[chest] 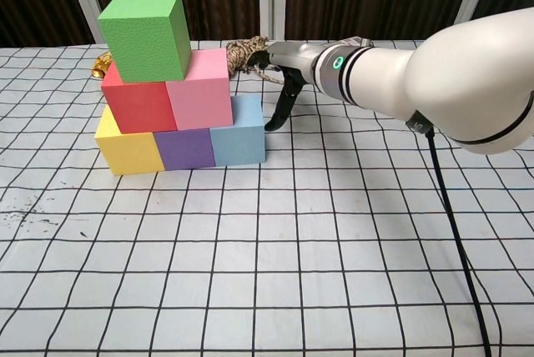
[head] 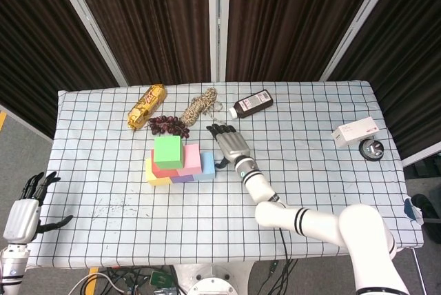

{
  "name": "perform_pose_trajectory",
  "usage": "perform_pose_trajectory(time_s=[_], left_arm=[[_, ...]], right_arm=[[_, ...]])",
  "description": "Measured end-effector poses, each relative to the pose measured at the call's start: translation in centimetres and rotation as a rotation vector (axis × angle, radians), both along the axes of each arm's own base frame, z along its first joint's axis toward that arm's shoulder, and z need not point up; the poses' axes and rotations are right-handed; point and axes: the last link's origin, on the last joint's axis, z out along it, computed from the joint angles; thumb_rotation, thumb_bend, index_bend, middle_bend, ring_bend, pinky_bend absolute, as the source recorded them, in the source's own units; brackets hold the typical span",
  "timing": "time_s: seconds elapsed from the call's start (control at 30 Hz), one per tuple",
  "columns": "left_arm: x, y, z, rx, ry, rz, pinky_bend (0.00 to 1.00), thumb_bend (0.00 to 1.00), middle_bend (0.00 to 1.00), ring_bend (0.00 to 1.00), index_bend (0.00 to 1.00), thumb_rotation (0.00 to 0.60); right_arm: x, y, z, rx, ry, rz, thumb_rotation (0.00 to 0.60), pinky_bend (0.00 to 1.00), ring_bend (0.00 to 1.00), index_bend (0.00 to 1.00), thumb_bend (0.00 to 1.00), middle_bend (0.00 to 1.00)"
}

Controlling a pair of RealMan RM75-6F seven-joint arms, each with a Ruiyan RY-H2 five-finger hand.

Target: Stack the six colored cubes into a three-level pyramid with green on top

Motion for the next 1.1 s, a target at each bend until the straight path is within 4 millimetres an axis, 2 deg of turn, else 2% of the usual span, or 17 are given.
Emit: perform_pose_trajectory(time_s=[0.27,0.4,0.53,0.67,0.77,0.97,1.1], left_arm=[[0.0,0.0,0.1,0.0,0.003,0.0,0.05,0.0,0.18,0.0,0.06,0.6],[0.1,0.0,0.3,0.003,0.01,-0.001,0.05,0.0,0.18,0.0,0.06,0.6],[0.3,0.1,0.4,0.004,0.022,-0.005,0.05,0.0,0.18,0.0,0.06,0.6],[0.8,0.2,0.8,0.015,0.032,-0.009,0.05,0.0,0.18,0.0,0.06,0.6],[1.2,0.3,1.2,0.033,0.041,-0.009,0.05,0.0,0.18,0.0,0.06,0.6],[1.9,0.4,2.1,0.094,0.089,0.006,0.06,0.0,0.18,0.0,0.06,0.6],[2.1,-0.2,2.5,0.116,0.124,0.037,0.06,0.0,0.16,0.0,0.06,0.6]], right_arm=[[-0.4,-0.3,1.6,-0.013,0.008,-0.003,0.6,0.0,0.0,0.0,0.1,0.0],[-0.7,0.0,3.8,-0.022,0.009,0.014,0.6,0.0,0.0,0.0,0.11,0.0],[-1.4,1.5,6.6,-0.033,0.007,0.038,0.6,0.0,0.0,0.0,0.13,0.0],[-3.0,4.1,9.9,-0.084,0.02,0.085,0.6,0.0,0.0,0.0,0.12,0.0],[-5.1,6.2,12.3,-0.162,0.063,0.139,0.6,0.0,0.0,0.0,0.12,0.0],[-10.3,11.6,16.3,-0.343,0.125,0.218,0.6,0.0,0.0,0.0,0.1,0.0],[-14.8,16.4,18.4,-0.454,0.118,0.181,0.6,0.0,0.0,0.0,0.1,0.0]])
